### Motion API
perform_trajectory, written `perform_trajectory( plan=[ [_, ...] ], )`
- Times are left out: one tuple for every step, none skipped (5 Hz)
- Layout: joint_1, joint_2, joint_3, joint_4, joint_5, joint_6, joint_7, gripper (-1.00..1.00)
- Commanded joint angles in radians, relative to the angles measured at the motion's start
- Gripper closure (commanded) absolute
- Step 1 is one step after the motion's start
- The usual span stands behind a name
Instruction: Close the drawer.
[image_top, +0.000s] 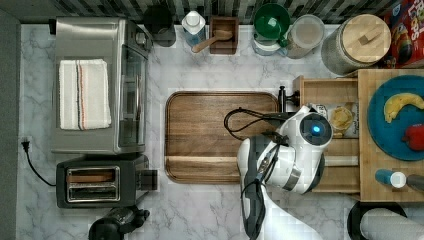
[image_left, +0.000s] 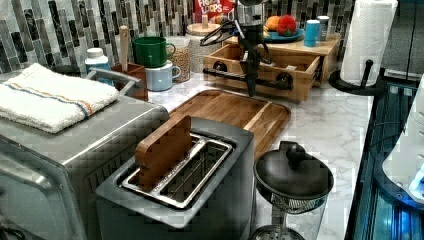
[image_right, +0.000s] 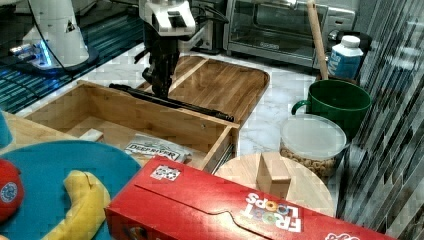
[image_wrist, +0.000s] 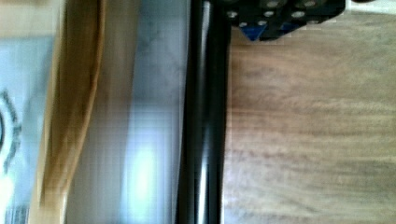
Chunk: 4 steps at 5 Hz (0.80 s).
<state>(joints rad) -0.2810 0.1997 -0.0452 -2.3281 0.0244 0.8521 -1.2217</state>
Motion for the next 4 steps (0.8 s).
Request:
perform_trajectory(
  plan=[
    [-0.123, 0.063, -0.097, 0.195, 0.077, 0.079, -0.292, 1.00],
    [-0.146, 0.113, -0.120, 0.270, 0.087, 0.036, -0.340, 1.00],
    [-0.182, 0.154, -0.134, 0.316, 0.132, 0.057, -0.389, 1.00],
    [-0.219, 0.178, -0.141, 0.386, 0.113, 0.022, -0.398, 1.00]
  ],
)
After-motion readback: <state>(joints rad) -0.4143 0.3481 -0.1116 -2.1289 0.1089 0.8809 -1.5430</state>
